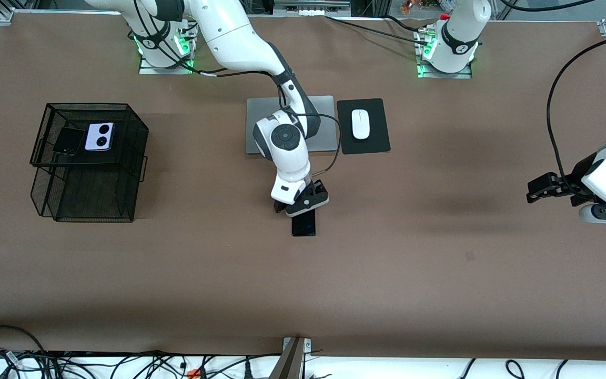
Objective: Place phones with both arms
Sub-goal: 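Grasp the tall black phone with the right gripper and lift it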
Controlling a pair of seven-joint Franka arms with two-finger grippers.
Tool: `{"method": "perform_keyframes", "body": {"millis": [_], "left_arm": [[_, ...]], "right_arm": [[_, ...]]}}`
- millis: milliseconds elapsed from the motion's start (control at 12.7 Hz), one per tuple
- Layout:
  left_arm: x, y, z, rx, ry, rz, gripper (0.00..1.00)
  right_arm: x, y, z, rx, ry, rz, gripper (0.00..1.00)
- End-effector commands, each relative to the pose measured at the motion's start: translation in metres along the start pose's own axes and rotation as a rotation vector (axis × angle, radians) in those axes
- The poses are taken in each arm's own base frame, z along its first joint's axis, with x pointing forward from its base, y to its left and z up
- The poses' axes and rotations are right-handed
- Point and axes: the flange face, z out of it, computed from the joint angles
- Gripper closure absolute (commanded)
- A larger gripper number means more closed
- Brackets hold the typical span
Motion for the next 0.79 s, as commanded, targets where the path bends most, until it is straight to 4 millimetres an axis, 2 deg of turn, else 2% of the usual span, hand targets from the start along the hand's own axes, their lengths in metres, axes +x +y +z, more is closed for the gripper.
{"method": "perform_keyframes", "body": {"millis": [0,236,393,707], "left_arm": [[-0.007,0.001,-0.005,0.018,-0.005,0.025,0.00],[-0.006,0.002,-0.005,0.018,-0.005,0.025,0.00],[-0.006,0.002,-0.005,0.018,-0.005,0.024,0.00],[-0.006,0.003,-0.004,0.016,-0.007,0.025,0.00]], "right_arm": [[-0.002,0.001,0.004,-0.018,-0.029,0.045,0.01],[-0.005,0.000,0.005,-0.029,-0.059,0.159,0.01],[-0.004,0.002,0.000,-0.041,-0.093,0.218,0.01],[-0.010,-0.008,0.002,-0.055,-0.100,0.270,0.01]]}}
